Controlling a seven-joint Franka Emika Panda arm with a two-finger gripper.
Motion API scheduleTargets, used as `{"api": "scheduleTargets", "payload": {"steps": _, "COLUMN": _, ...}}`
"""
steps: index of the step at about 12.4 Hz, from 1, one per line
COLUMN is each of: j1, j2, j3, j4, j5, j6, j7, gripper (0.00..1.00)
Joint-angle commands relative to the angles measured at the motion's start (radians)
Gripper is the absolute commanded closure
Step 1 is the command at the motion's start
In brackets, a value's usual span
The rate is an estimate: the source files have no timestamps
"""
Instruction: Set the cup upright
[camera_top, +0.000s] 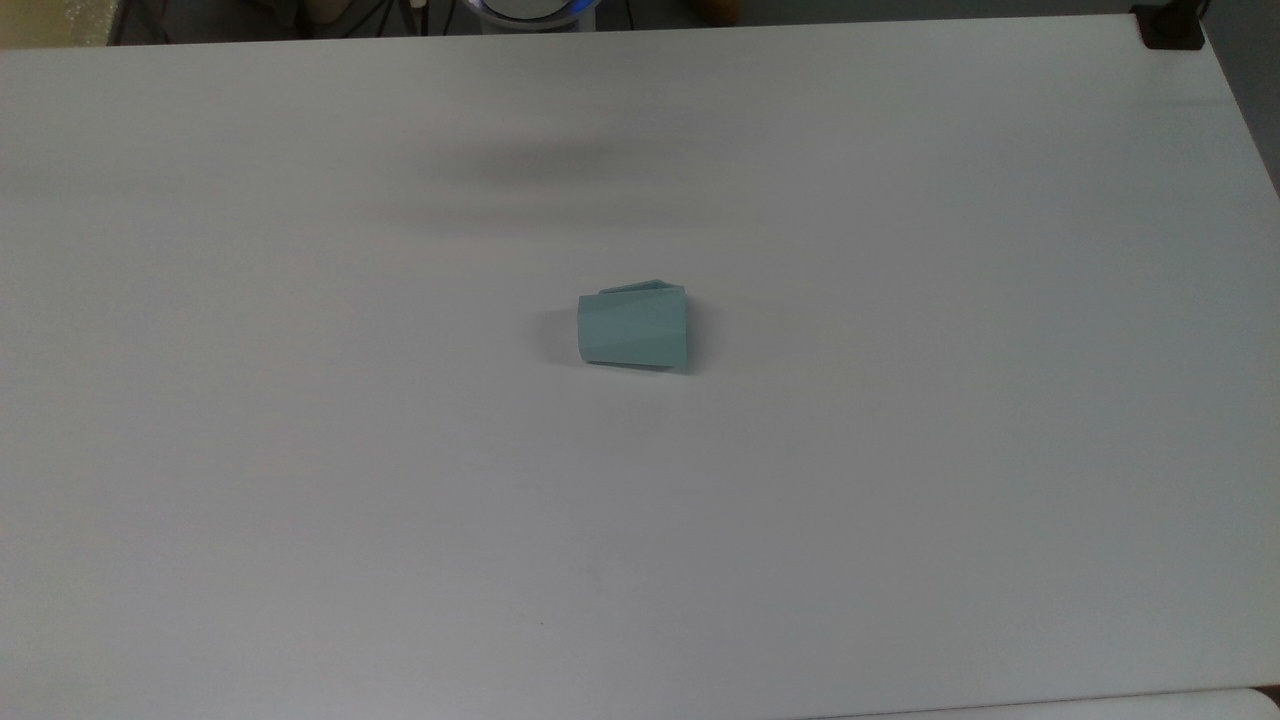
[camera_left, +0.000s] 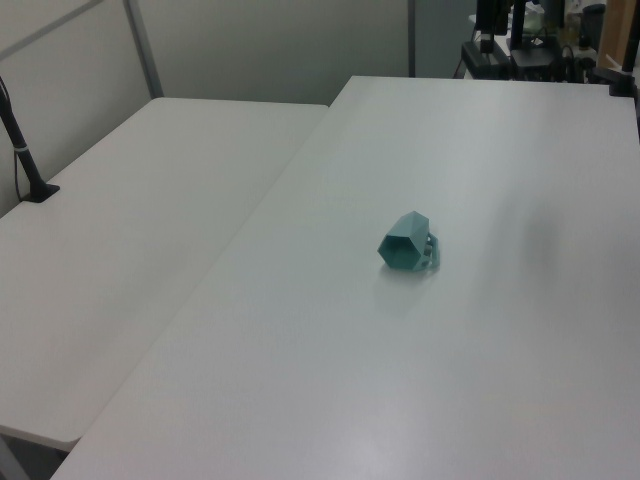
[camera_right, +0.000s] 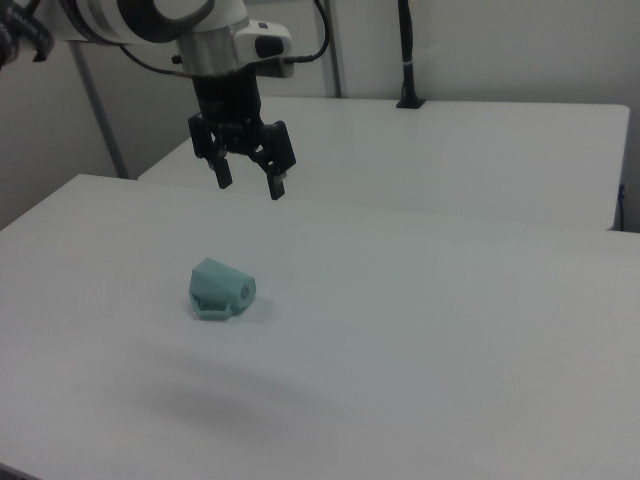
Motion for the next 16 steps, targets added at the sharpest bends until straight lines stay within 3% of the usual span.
{"api": "scheduleTargets", "payload": {"steps": 1, "j1": 0.002, "j2": -0.036, "j3": -0.001, "j4": -0.021, "j5": 0.014, "j6": -0.021, "j7": -0.021, "gripper": 0.00}}
{"api": "scheduleTargets", "payload": {"steps": 8, "j1": 0.005, "j2": -0.023, "j3": -0.001, "j4": -0.020, "j5": 0.029, "j6": -0.021, "j7": -0.015, "gripper": 0.00}}
{"api": "scheduleTargets", "payload": {"steps": 11, "j1": 0.022, "j2": 0.007, "j3": 0.025, "j4": -0.003, "j5": 0.011, "j6": -0.022, "j7": 0.009, "gripper": 0.00}}
{"api": "scheduleTargets", "payload": {"steps": 13, "j1": 0.065, "j2": 0.039, "j3": 0.065, "j4": 0.033, "j5": -0.023, "j6": -0.021, "j7": 0.057, "gripper": 0.00}}
{"api": "scheduleTargets", "payload": {"steps": 16, "j1": 0.148, "j2": 0.093, "j3": 0.067, "j4": 0.088, "j5": -0.057, "j6": -0.016, "j7": 0.109, "gripper": 0.00}}
